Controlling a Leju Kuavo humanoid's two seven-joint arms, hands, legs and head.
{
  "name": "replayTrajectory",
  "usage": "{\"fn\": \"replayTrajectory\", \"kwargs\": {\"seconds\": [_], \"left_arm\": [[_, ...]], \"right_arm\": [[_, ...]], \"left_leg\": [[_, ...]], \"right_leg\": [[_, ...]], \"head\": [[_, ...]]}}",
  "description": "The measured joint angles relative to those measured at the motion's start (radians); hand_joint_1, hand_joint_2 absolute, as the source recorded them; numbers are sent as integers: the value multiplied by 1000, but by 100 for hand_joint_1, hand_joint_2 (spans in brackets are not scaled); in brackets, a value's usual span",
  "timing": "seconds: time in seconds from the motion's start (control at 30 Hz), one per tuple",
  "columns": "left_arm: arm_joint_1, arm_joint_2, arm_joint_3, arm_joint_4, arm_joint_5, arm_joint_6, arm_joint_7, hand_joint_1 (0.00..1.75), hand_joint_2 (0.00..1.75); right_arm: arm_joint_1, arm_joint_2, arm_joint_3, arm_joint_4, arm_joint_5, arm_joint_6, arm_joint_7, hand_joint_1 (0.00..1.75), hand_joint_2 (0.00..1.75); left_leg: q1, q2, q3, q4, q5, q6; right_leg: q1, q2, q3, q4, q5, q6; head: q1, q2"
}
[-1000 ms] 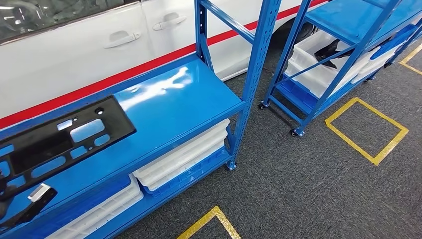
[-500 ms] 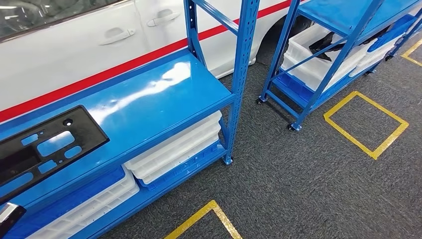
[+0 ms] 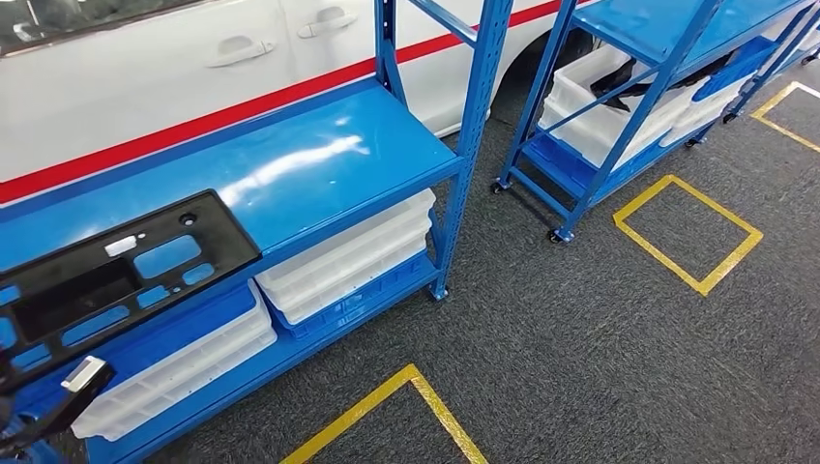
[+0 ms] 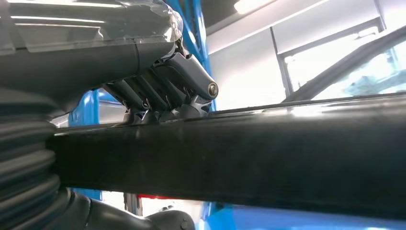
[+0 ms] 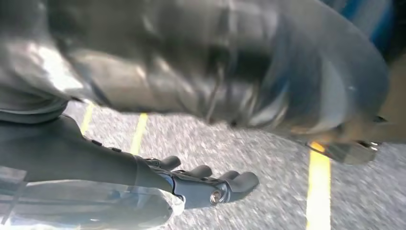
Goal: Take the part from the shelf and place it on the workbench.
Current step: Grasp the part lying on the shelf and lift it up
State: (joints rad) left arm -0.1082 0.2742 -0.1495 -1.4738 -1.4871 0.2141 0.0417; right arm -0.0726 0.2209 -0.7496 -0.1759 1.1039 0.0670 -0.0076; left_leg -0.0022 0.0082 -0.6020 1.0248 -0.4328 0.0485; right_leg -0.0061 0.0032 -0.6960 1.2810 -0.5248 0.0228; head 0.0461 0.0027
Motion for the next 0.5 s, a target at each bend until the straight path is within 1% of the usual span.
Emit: {"fn": "replayTrajectory", "kwargs": {"seconds": [0.03,0.07,0.1,0.13,0.17,0.2,0.23,0.27,0.3,0.33,0.37,0.4,0.43,0.47,0.5], "left_arm": [[-33,-27,-39,14,-11,-9,27,175,175],[-65,-53,-81,32,-15,-14,52,175,175],[-94,-76,-120,50,-16,-17,72,175,175],[-118,-95,-157,66,-15,-18,86,175,175],[-139,-108,-189,82,-14,-19,98,175,175],[-156,-118,-214,94,-12,-19,106,175,175],[-170,-124,-235,104,-10,-20,111,175,175],[-182,-128,-251,111,-8,-20,116,175,175],[-193,-130,-263,118,-6,-20,119,175,175],[-202,-130,-272,125,-4,-20,121,175,175],[-209,-130,-279,130,-2,-20,122,175,175],[-214,-130,-285,135,0,-20,123,175,175],[-216,-131,-292,139,2,-20,123,175,175],[-217,-131,-297,143,5,-20,122,175,175],[-220,-131,-302,146,8,-20,121,175,175]], "right_arm": [[-2,-1,-5,0,-8,-3,2,0,0],[-5,-3,-11,-1,-14,-8,5,0,0],[-8,-3,-16,-2,-19,-12,9,0,0],[-10,-4,-21,-2,-22,-15,13,0,0],[-12,-4,-25,-3,-24,-17,15,0,0],[-12,-1,-29,-2,-25,-18,16,0,0],[-13,1,-33,-2,-25,-18,16,0,0],[-14,4,-35,-2,-26,-19,16,0,0],[-13,5,-37,-1,-26,-20,16,0,0],[-12,6,-39,-1,-26,-21,16,0,0],[-10,6,-41,-1,-26,-21,16,0,0],[-8,6,-42,-1,-26,-22,16,0,0],[-7,7,-44,-1,-27,-22,15,0,0],[-6,7,-45,-1,-27,-22,13,0,0],[-6,7,-47,-1,-27,-22,12,0,0]], "left_leg": [[-3,-5,-14,0,12,2],[-7,-9,-25,0,22,0],[-8,-10,-31,-1,32,-3],[-6,-9,-34,-3,41,-7],[-5,-5,-36,-6,49,-13],[-4,-1,-36,-11,58,-18],[-5,1,-39,-11,57,-23],[-6,1,-46,-1,41,-29],[-6,-1,-57,26,6,-36],[-2,-3,-71,73,-42,-43],[2,-4,-86,137,-92,-51],[7,-4,-98,201,-126,-59],[12,-3,-100,248,-135,-66],[16,-3,-89,266,-123,-74],[21,-3,-61,248,-94,-81]], "right_leg": [[7,0,53,-65,20,-14],[16,-3,112,-147,21,-31],[24,-8,157,-215,20,-43],[32,-12,186,-263,15,-52],[37,-16,196,-287,14,-56],[36,-17,192,-295,28,-58],[34,-16,188,-306,43,-61],[30,-16,182,-317,58,-66],[24,-15,173,-327,74,-69],[21,-15,162,-330,88,-70],[19,-14,147,-330,99,-70],[17,-14,131,-326,110,-67],[13,-15,112,-319,119,-63],[8,-15,92,-310,128,-57],[3,-15,71,-299,136,-51]], "head": [[0,0],[0,0],[0,0],[0,0],[0,0],[0,0],[0,0],[0,0],[0,0],[0,0],[0,0],[0,0],[0,0],[-1,0],[0,0]]}}
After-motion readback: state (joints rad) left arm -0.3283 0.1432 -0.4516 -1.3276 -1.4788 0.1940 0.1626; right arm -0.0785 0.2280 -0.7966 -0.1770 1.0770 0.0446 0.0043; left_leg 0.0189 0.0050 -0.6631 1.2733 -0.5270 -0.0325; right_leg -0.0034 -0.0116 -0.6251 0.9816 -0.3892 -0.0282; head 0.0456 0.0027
